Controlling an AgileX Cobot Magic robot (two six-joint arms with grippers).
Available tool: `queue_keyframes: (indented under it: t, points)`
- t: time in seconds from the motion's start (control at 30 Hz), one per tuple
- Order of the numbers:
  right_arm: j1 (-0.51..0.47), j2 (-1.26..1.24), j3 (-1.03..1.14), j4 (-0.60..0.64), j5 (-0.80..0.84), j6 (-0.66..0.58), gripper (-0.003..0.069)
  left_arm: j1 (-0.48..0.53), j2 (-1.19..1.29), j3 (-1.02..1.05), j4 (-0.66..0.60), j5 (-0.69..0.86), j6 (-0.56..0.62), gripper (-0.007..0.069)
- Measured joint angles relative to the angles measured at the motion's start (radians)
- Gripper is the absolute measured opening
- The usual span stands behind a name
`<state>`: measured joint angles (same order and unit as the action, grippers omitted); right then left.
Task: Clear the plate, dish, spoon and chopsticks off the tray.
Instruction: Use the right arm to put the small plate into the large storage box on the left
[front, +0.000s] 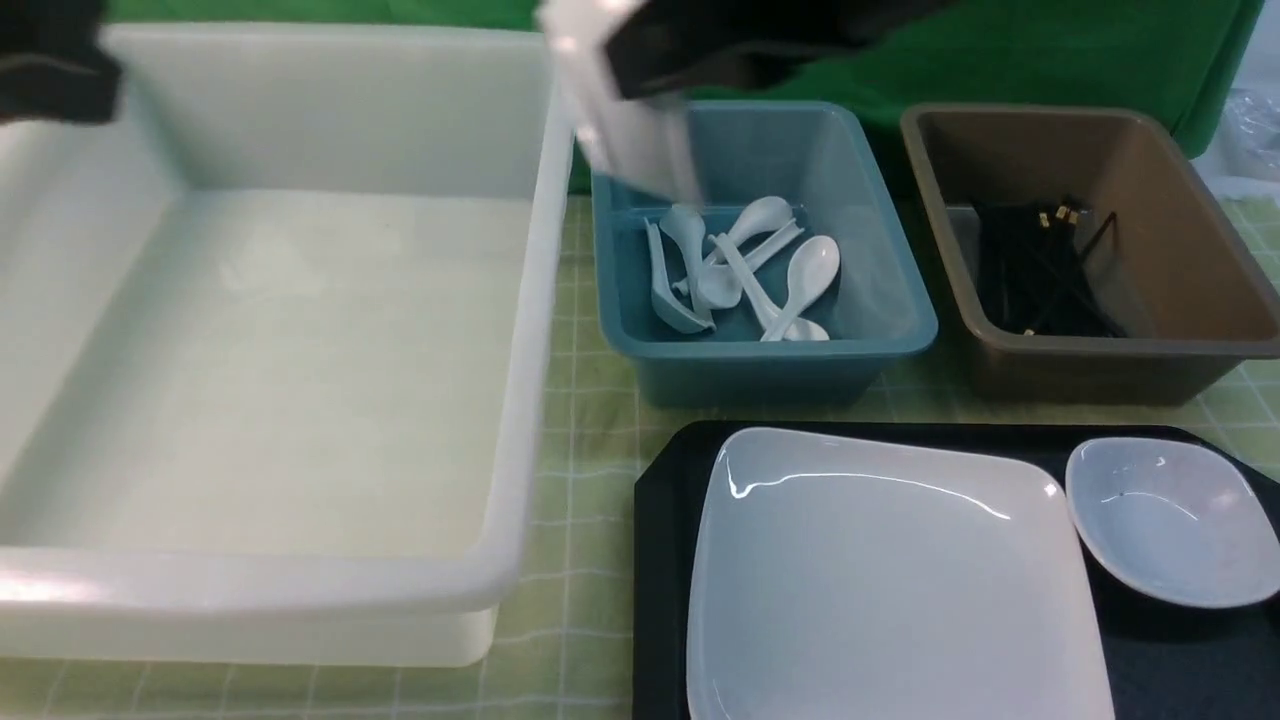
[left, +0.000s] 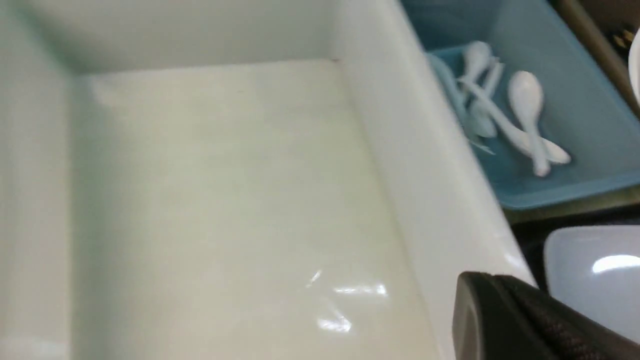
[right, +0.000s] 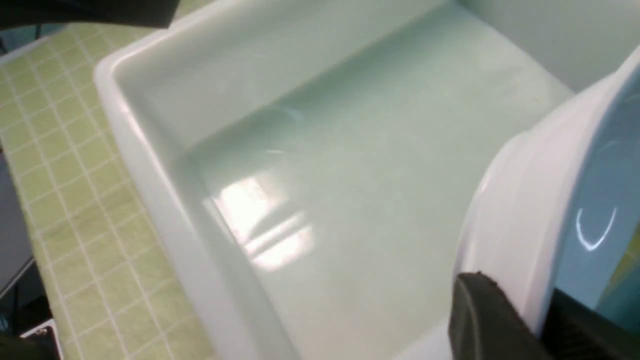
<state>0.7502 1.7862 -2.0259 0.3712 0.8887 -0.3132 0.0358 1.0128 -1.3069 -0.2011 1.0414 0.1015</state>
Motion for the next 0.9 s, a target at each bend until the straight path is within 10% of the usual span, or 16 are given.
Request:
queue_keyframes:
  t: [0.23, 0.63, 0.9]
  points:
    - [0.152, 0.395, -0.337, -0.059, -0.001, -0.015, 0.0067, 0.201, -0.129, 0.137, -0.028, 0.008, 0.005, 0.0002]
    - [0.248, 0.680, -0.412, -0.196, -0.061, -0.017, 0.0087, 0.213, -0.139, 0.186, -0.103, -0.010, 0.062, 0.0002]
    - [0.252, 0.674, -0.417, -0.194, -0.005, 0.040, 0.0447, 0.213, -0.139, 0.186, -0.105, -0.011, 0.075, 0.0002]
